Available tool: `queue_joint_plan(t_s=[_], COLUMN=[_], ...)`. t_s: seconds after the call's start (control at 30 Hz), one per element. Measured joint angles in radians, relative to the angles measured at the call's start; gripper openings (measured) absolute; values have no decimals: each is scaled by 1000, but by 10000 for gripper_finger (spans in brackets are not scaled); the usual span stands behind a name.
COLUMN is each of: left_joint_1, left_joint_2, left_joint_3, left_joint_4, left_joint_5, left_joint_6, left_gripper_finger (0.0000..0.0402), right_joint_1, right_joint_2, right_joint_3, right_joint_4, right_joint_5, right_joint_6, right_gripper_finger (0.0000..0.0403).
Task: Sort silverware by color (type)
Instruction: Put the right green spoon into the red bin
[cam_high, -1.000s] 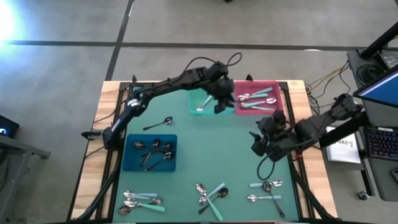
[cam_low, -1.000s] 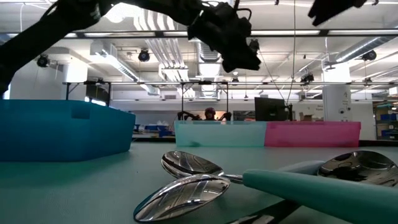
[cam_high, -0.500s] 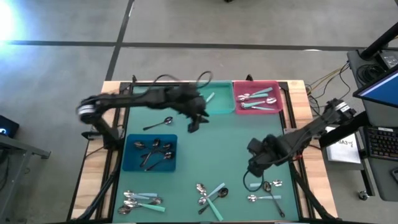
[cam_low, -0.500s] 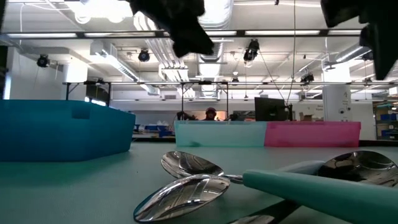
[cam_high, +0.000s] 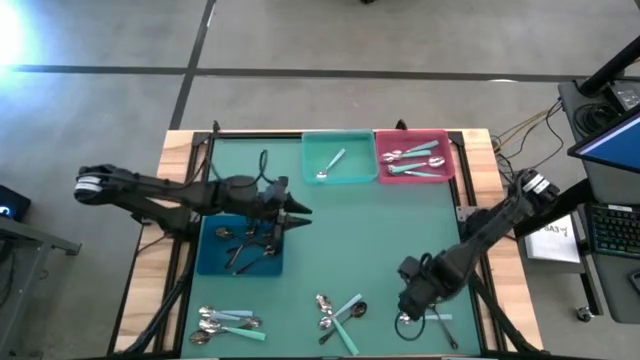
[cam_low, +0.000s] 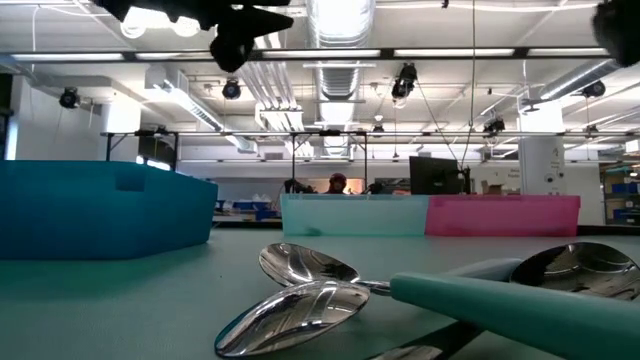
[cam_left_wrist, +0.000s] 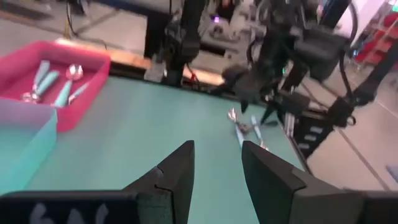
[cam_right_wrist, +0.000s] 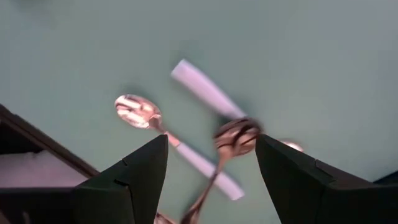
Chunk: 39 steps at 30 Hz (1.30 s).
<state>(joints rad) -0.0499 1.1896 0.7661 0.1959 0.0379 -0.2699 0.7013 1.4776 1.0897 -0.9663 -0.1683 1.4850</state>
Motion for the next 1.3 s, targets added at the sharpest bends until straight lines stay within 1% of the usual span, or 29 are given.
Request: queue_joint_plan(t_s=[0.1,0.2,0.33,0.5,0.6,0.77,1.07,1.3], left_joint_1=[-32,-53,-72,-86,-88,-91,-94,-94], left_joint_2=[-21,-32,-33,-17,-9,-6,4,21], left_joint_3=[-34,-52,-54,-25,-9,7,8,8], left_joint_4=[48,60,80,83,81,82,76,79], left_joint_5=[-71,-105,-109,-109,-108,-108,-108,-107], left_joint_6=[-1,-1,-1,14,32,51,50,49], left_gripper_finger=[118,118,118,118,118,118,118,118], right_joint_1=[46,85,131,187,209,223,224,224], right_joint_2=[38,76,112,144,164,188,188,187], right_joint_3=[0,0,0,0,0,0,-11,-45], right_joint_4=[36,35,57,119,118,112,79,59], right_joint_5=[3,3,0,1,3,4,23,72], right_joint_6=[73,144,220,309,354,365,358,368], right_gripper_finger=[233,232,232,231,231,231,222,209])
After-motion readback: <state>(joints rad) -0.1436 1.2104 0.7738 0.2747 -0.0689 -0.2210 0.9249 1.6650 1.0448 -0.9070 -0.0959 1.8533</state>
